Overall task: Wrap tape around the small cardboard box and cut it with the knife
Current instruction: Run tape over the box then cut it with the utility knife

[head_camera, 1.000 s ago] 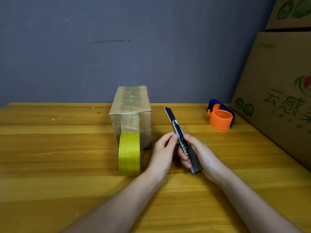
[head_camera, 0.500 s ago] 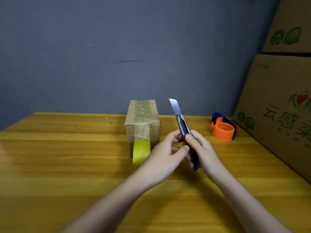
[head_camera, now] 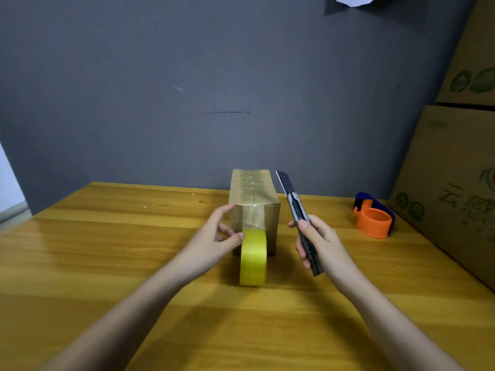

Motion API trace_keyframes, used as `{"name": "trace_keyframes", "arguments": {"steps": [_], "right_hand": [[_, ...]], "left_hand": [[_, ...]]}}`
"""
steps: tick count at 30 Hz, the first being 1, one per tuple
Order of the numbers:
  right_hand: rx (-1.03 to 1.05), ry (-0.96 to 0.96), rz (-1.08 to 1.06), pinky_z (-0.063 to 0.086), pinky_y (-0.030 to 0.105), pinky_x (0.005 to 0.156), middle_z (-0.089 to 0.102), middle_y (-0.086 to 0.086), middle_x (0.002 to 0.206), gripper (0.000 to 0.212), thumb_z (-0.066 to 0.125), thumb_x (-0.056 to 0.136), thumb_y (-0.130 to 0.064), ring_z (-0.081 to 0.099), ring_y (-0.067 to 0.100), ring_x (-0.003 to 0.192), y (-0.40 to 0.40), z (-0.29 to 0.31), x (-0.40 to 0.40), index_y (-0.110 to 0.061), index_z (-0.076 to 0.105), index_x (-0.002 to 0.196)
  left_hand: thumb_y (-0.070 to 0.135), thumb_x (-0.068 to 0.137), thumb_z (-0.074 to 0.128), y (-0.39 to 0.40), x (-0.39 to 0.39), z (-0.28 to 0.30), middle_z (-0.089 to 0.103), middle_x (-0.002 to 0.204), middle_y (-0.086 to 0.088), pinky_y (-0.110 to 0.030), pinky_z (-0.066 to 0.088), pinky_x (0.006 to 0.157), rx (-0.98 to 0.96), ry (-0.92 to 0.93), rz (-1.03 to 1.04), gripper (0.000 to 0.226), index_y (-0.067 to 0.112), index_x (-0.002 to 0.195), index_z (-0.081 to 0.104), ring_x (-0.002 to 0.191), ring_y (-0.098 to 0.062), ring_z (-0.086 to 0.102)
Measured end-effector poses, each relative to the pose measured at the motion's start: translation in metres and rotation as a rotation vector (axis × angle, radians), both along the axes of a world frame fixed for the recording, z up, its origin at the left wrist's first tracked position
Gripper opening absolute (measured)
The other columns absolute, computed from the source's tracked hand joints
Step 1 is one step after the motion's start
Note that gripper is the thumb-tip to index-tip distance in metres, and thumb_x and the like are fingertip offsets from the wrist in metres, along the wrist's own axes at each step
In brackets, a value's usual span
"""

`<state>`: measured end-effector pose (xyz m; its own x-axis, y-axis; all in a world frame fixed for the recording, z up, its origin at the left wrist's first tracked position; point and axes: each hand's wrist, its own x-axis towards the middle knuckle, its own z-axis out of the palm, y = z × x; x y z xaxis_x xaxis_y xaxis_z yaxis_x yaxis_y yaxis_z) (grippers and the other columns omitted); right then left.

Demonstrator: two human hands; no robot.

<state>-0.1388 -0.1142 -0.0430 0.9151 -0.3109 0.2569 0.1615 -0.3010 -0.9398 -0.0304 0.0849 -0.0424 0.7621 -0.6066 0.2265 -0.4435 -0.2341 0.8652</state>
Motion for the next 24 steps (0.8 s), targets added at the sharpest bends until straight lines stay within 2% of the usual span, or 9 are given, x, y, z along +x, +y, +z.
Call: {"name": "trace_keyframes", "arguments": {"steps": [2, 5, 7, 12, 14, 16, 20, 22, 24], "right_hand": [[0.000, 0.009, -0.004, 0.040, 0.024, 0.042, 0.050, -0.001, 0.050, 0.027, 0.039, 0.100, -0.028, 0.046, 0.016, 0.039, 0.002, 0.000, -0.001, -0.009, 0.057, 0.101], [0.002, 0.030, 0.009, 0.040, 0.023, 0.041, 0.050, 0.000, 0.050, 0.027, 0.039, 0.100, -0.028, 0.045, 0.015, 0.039, 0.003, -0.002, -0.001, -0.007, 0.056, 0.101], [-0.004, 0.053, 0.022, 0.040, 0.023, 0.041, 0.050, 0.001, 0.051, 0.026, 0.039, 0.099, -0.027, 0.045, 0.016, 0.039, 0.003, -0.004, -0.002, -0.008, 0.056, 0.100], [-0.145, 0.114, 0.037, 0.046, 0.028, 0.049, 0.056, 0.002, 0.055, 0.019, 0.042, 0.099, -0.027, 0.052, 0.018, 0.047, -0.001, -0.005, -0.003, -0.017, 0.058, 0.100], [-0.291, 0.135, 0.012, 0.049, 0.034, 0.057, 0.059, 0.002, 0.062, 0.016, 0.042, 0.099, -0.027, 0.058, 0.018, 0.052, -0.004, -0.002, -0.005, -0.020, 0.057, 0.103], [-0.531, 0.171, -0.035, 0.053, 0.038, 0.062, 0.062, 0.000, 0.069, 0.015, 0.042, 0.098, -0.034, 0.064, 0.015, 0.058, -0.008, 0.003, -0.008, -0.027, 0.052, 0.105], [-1.184, 0.227, -0.151, 0.048, 0.030, 0.055, 0.060, -0.011, 0.090, 0.023, 0.031, 0.096, -0.050, 0.062, 0.013, 0.073, -0.012, 0.018, -0.013, -0.035, 0.043, 0.110], [-1.401, 0.190, -0.169, 0.049, 0.031, 0.056, 0.059, -0.011, 0.101, 0.030, 0.026, 0.095, -0.053, 0.063, 0.017, 0.079, -0.015, 0.024, -0.014, -0.034, 0.041, 0.113], [-1.520, 0.154, -0.150, 0.052, 0.034, 0.056, 0.060, -0.009, 0.106, 0.035, 0.023, 0.094, -0.053, 0.065, 0.020, 0.079, -0.017, 0.027, -0.014, -0.032, 0.042, 0.115]], "left_hand": [[0.034, 0.087, 0.062, -0.002, 0.002, -0.005, 0.063, 0.099, -0.005, -0.040, 0.051, 0.087, 0.047, 0.029, -0.062, 0.071, 0.048, 0.142, 0.018, 0.086, -0.015, 0.061], [0.036, 0.089, 0.059, -0.008, 0.003, -0.004, 0.060, 0.094, -0.001, -0.030, 0.053, 0.074, 0.025, 0.091, -0.114, 0.076, 0.052, 0.143, 0.007, 0.077, -0.012, 0.059], [0.036, 0.089, 0.058, -0.011, 0.003, -0.003, 0.061, 0.086, -0.005, -0.028, 0.053, 0.067, -0.003, 0.154, -0.130, 0.076, 0.055, 0.141, 0.005, 0.072, -0.016, 0.056], [0.036, 0.087, 0.062, -0.017, 0.008, -0.009, 0.056, 0.081, -0.013, -0.028, 0.049, 0.059, -0.024, 0.181, -0.148, 0.080, 0.059, 0.139, 0.006, 0.074, -0.021, 0.051], [0.032, 0.086, 0.065, -0.018, 0.009, -0.011, 0.056, 0.080, -0.010, -0.026, 0.047, 0.057, -0.054, 0.185, -0.154, 0.082, 0.059, 0.138, 0.008, 0.074, -0.020, 0.046], [0.027, 0.086, 0.066, -0.019, 0.010, -0.013, 0.046, 0.071, -0.006, -0.019, 0.045, 0.050, -0.084, 0.193, -0.157, 0.083, 0.056, 0.139, 0.010, 0.069, -0.018, 0.041], [0.025, 0.084, 0.069, -0.021, 0.012, -0.019, 0.031, 0.058, -0.001, -0.019, 0.037, 0.045, -0.129, 0.183, -0.145, 0.085, 0.053, 0.140, 0.012, 0.057, -0.013, 0.032], [0.024, 0.083, 0.069, -0.022, 0.013, -0.021, 0.028, 0.053, 0.003, -0.017, 0.037, 0.045, -0.146, 0.179, -0.143, 0.085, 0.053, 0.140, 0.013, 0.055, -0.011, 0.031], [0.023, 0.083, 0.070, -0.023, 0.014, -0.022, 0.030, 0.051, 0.005, -0.016, 0.037, 0.046, -0.155, 0.172, -0.142, 0.085, 0.052, 0.140, 0.014, 0.055, -0.011, 0.032]]}}
